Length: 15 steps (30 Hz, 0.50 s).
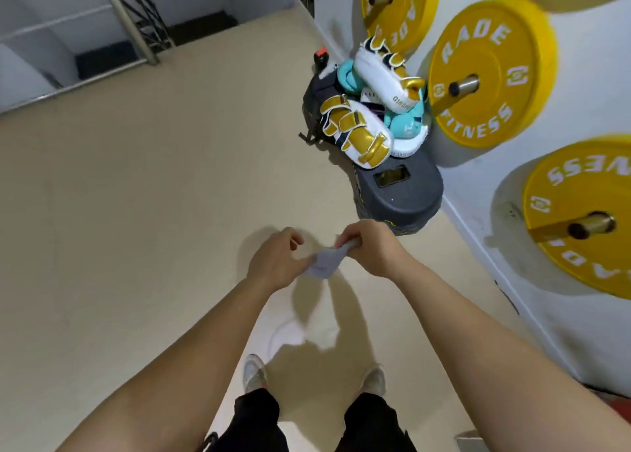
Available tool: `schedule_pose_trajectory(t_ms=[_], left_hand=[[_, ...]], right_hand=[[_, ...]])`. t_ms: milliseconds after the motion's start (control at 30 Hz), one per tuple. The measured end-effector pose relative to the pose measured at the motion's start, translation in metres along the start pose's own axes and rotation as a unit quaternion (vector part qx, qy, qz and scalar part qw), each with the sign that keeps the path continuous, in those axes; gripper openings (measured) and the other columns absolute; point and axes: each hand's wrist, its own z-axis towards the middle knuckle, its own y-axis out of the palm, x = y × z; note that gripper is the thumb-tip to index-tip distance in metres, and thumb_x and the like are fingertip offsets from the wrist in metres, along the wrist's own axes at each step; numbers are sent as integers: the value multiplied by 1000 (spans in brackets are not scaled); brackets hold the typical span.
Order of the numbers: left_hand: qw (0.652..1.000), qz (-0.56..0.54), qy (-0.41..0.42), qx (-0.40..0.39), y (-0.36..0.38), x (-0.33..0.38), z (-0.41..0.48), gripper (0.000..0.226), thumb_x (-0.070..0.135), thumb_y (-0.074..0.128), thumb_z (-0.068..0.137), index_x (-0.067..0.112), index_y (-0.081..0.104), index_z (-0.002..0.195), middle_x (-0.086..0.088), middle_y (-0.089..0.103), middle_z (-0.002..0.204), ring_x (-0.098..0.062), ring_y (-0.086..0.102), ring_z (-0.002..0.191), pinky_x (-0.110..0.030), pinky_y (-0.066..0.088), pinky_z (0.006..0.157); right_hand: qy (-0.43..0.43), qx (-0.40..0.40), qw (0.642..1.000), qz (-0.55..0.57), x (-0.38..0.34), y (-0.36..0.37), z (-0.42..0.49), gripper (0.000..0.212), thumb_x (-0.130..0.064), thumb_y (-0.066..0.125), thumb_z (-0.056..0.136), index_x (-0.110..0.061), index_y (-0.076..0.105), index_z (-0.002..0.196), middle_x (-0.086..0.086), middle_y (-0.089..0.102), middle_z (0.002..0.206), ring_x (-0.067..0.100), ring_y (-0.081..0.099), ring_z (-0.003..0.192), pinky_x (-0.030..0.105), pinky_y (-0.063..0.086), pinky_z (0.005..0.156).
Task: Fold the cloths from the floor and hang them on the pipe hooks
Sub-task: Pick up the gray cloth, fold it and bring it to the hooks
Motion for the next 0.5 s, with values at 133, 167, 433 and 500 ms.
schedule_pose_trajectory(t_ms=[133,167,433,500], left_hand=[[985,-133,90,-53,-34,84,-23,28,43,74,77,29,66,101,13,65,96,-8,60,89,-23,48,73],[973,-190,96,-86,-40,98,-27,27,40,76,74,25,68,95,13,66,83,-8,61,79,-23,49,72],[969,-130,208,-32,-66,161,-26,5,18,69,92,16,67,88,9,58,61,1,49,55,-12,40,56],[965,-114,234,-32,-71,176,-28,5,17,67,93,17,65,88,4,57,62,-2,48,56,-14,41,57]], right_hand=[[-6,53,999,7,-46,-55,-21,17,-22,65,71,-38,68,73,-9,69,87,11,61,81,27,51,67],[-6,70,997,25,-52,-66,-26,15,-21,70,71,-35,68,73,-8,70,85,11,60,79,22,48,64],[-9,175,982,70,-51,-114,-64,29,-27,80,77,-30,58,97,-9,62,90,12,58,82,27,48,66],[5,186,975,119,-41,-117,-75,25,-27,78,79,-29,59,96,-9,62,86,9,57,75,27,48,66]])
